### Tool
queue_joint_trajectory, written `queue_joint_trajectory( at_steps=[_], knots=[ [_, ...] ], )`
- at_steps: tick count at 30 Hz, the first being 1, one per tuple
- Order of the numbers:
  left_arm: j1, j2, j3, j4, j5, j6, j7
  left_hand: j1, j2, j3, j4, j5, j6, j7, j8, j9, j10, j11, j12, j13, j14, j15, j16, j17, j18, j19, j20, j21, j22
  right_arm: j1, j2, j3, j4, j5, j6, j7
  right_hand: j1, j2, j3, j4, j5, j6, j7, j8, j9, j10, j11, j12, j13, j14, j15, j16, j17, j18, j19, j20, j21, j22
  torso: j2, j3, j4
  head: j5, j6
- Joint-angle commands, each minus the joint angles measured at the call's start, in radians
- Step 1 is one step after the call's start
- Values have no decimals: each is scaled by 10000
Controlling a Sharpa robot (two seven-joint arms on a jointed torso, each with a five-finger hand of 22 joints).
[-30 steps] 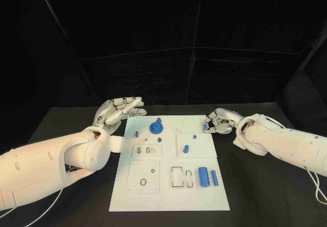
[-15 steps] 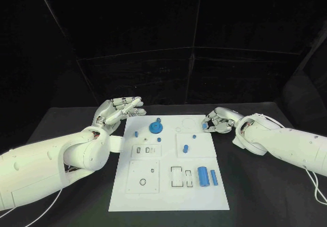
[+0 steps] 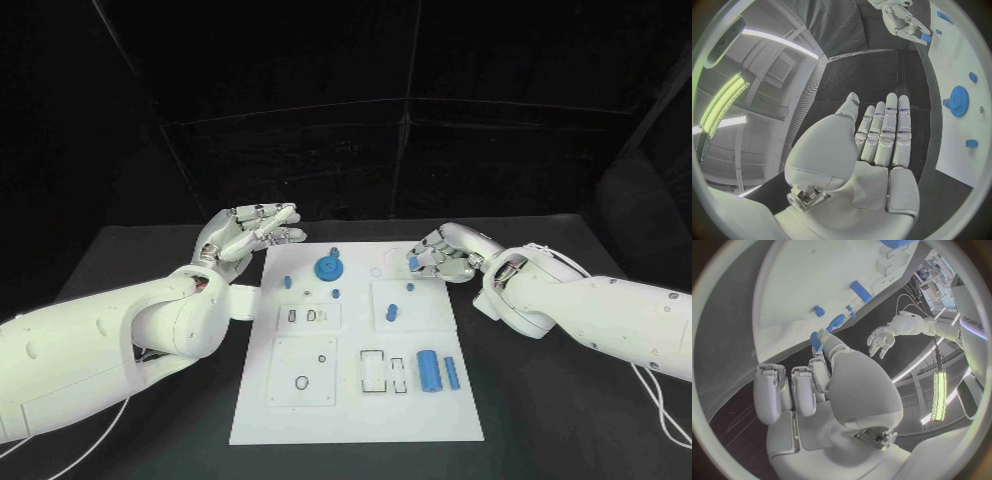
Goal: Assemble the parts on the task board
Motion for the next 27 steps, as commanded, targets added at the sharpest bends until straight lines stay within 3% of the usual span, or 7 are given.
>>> queue_joint_trajectory(
  at_steps=[1,7,12,19,27],
  knots=[
    [15,53,8,-77,-231,259,-94,-21,99,-1,-86,61,103,-24,-28,1,130,-24,-30,5,192,-33,22,56,163,157,-20,30,-9,35,189,12,490,-279,-621,-1320,-187,-8,151,85,-22,232,-141,118,81,-31,-57,-69,22,789,-66,-4,1291,-173,92,-67,28,1423,-70,-23,2,76,-77],
    [17,160,8,-288,-473,391,-260,-79,142,-42,-127,63,342,-103,-26,4,547,-152,21,28,680,-198,181,257,163,525,-178,210,35,46,879,10,948,-993,-492,-2187,-217,-25,160,87,-45,225,-140,113,80,-35,-58,-84,11,787,-67,-10,1281,-173,95,-68,29,1427,-160,-36,20,238,-198],
    [19,274,9,-485,-737,494,-434,-115,174,-74,-138,67,624,-184,7,16,996,-282,63,55,1101,-351,333,472,163,839,-327,377,85,45,1664,3,836,-1576,-236,-2625,-280,-58,175,98,-85,226,-143,112,80,-37,-60,-101,0,782,-68,-22,1261,-174,98,-69,30,1432,-252,-38,38,374,-330],
    [22,337,9,-592,-1021,568,-690,-120,194,-97,-138,67,856,-289,12,20,1343,-411,37,58,1536,-511,527,738,156,1166,-494,580,160,34,2536,-17,562,-2028,199,-3002,-316,-73,182,108,-101,236,-147,116,82,-33,-61,-101,2,777,-69,-35,1235,-172,92,-70,26,1423,-277,-50,64,559,-432],
    [26,353,9,-601,-1075,541,-774,-118,193,-100,-139,67,875,-297,7,19,1366,-418,22,55,1543,-517,526,764,152,1182,-506,591,163,7,3111,-235,346,-2329,672,-3212,-369,-114,188,111,-136,241,-152,119,84,-41,-66,-121,-10,774,-73,-44,1220,-171,88,-71,23,1419,-287,-50,72,640,-516]
  ],
)
